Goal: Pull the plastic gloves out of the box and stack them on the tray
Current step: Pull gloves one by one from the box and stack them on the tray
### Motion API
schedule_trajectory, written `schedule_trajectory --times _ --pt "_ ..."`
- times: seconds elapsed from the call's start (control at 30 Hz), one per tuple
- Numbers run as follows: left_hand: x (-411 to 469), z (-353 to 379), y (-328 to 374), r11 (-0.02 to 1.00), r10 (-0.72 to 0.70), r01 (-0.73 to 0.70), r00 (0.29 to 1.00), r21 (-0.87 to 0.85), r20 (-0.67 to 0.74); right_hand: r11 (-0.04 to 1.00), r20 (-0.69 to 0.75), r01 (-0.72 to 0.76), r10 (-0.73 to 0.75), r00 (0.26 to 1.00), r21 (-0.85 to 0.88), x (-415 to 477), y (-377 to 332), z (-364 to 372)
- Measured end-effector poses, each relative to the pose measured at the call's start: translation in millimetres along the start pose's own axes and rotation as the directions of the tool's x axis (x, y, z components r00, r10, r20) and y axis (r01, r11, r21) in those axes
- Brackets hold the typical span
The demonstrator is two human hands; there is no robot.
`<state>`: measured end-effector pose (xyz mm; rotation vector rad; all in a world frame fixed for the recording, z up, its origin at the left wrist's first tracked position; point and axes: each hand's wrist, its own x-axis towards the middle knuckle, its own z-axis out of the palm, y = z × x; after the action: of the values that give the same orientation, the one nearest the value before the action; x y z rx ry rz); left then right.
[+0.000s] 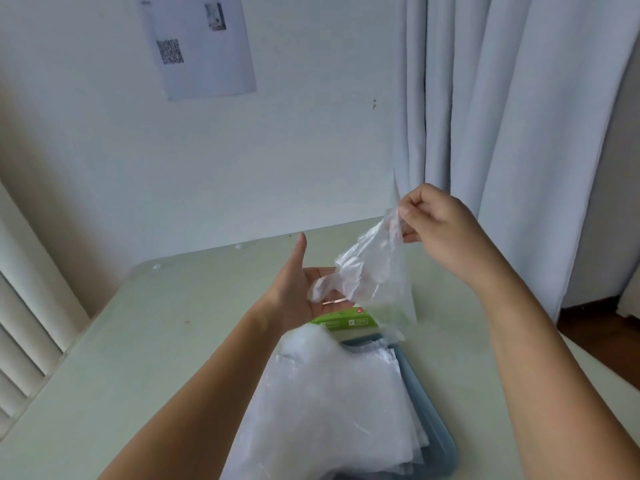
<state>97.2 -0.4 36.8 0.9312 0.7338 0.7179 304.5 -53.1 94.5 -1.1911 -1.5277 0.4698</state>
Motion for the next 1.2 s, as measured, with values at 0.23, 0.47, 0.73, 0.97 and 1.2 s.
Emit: schedule_trajectory --times 0.23,0.47,0.73,0.97,1.2 --pt "-50.2 33.8 -2.5 0.923 0.049 -0.122 0.978 0.364 0.205 1.000 0.148 0.025 -0.023 0.989 -0.011 -29.5 -27.5 5.7" --pt "-84.1 40.6 -20.0 0.941 0.324 -0.335 0.933 0.051 0.160 0.595 0.457 -0.661 0.481 0.749 0.458 -78.4 -0.3 19.8" --pt "-119.0 27.1 -38.2 0.861 0.505 -0.509 0.855 0.002 0.121 0.126 0.721 -0.779 0.312 0.619 0.614 -139.8 -1.6 52.4" --pt "-154.4 3.6 -47.5 0.864 0.481 -0.477 0.877 0.159 0.018 0.407 0.484 -0.577 0.316 0.816 0.708 -132.4 -22.9 56.5" --pt "-181.1 5.3 -45.0 0.783 0.567 -0.465 0.807 0.414 -0.166 0.954 0.384 -0.151 0.041 0.922 0.261 -118.6 -47.4 48.1"
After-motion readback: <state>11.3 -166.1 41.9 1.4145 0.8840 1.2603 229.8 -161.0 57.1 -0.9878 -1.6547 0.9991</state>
